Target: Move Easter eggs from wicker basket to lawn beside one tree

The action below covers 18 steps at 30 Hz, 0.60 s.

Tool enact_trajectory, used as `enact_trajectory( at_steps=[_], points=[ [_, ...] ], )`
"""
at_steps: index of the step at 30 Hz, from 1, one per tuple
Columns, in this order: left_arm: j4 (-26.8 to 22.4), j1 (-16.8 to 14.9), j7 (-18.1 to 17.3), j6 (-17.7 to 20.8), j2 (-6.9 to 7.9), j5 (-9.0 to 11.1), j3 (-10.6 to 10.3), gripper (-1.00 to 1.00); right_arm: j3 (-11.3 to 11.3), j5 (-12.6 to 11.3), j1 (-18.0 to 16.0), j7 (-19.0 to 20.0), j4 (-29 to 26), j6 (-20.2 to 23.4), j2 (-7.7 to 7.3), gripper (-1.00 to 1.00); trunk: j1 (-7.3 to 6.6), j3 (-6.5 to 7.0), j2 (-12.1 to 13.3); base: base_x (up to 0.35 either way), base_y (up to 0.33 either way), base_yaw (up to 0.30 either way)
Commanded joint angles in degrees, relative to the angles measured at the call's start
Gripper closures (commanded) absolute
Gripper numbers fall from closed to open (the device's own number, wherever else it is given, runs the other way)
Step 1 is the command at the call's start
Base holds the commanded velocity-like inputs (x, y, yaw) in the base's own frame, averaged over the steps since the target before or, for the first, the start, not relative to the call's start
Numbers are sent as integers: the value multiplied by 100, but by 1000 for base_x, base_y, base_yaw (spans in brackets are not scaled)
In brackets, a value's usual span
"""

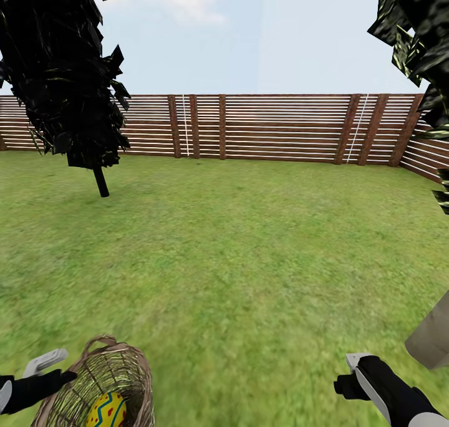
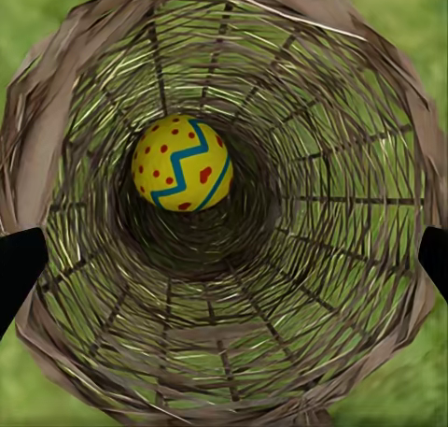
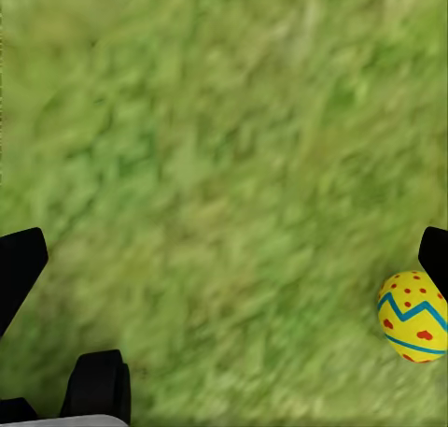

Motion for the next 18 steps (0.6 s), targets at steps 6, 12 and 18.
enact_trajectory(
  at_steps=[6, 12, 18],
  points=[
    [-4, -4, -10, 34, -177, 6, 18, -100, 37, -26, -3, -3, -8, 23, -8, -100, 0, -6, -3, 0, 0, 0],
    [-4, -4, 6, 5, -244, 17, 29, -100, 37, -26, -3, -5, -8, 23, -8, -100, 0, -6, -3, 168, 0, 0],
    [-4, -4, 7, 12, -252, 10, 28, -100, 37, -26, -4, -6, -8, 23, -8, -100, 0, -6, -3, 308, 0, 0]
  ],
)
